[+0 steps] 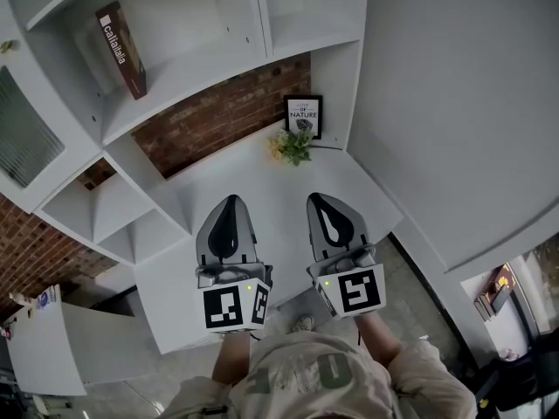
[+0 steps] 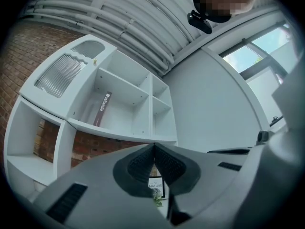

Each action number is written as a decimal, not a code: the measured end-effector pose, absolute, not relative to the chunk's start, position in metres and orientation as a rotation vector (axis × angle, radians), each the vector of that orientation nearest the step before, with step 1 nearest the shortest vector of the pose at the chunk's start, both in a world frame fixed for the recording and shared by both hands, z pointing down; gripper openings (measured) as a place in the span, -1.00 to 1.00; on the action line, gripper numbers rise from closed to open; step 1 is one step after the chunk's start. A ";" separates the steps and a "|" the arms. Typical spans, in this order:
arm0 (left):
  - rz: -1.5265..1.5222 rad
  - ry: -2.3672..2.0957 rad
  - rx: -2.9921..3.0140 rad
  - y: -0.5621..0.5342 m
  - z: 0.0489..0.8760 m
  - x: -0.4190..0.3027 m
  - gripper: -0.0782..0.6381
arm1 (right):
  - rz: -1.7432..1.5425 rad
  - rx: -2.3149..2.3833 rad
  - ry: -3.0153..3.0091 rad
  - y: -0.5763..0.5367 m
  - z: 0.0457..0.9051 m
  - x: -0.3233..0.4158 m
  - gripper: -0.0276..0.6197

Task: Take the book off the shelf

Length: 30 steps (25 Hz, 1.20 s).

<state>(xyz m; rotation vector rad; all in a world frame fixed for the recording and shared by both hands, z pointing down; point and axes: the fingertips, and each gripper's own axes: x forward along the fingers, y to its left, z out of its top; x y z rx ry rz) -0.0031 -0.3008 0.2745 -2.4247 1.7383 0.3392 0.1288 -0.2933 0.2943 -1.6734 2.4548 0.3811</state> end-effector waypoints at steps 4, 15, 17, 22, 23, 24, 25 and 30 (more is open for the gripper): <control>0.373 1.784 -2.398 -0.304 0.272 -0.012 -0.74 | 0.384 -1.671 2.477 -0.298 0.299 0.127 -0.86; 0.430 1.739 -2.257 -0.319 0.228 -0.023 -0.03 | 0.336 -1.615 2.518 -0.307 0.312 0.118 -0.86; 0.421 1.743 -2.200 -0.332 0.206 -0.035 0.09 | 0.342 -1.601 2.519 -0.307 0.311 0.115 -0.86; 0.375 1.810 -2.046 -0.385 0.151 -0.083 0.15 | 0.347 -1.581 2.521 -0.307 0.309 0.112 -0.86; 0.360 1.828 -2.019 -0.396 0.141 -0.091 0.15 | 0.346 -1.580 2.522 -0.307 0.310 0.111 -0.86; 0.343 1.848 -1.998 -0.407 0.131 -0.099 0.15 | 0.346 -1.581 2.522 -0.307 0.310 0.111 -0.86; 0.326 1.868 -1.982 -0.418 0.122 -0.106 0.16 | 0.345 -1.582 2.520 -0.308 0.309 0.112 -0.86; 0.264 1.962 -1.966 -0.480 0.095 -0.136 0.16 | 0.358 -1.593 2.533 -0.306 0.309 0.116 -0.86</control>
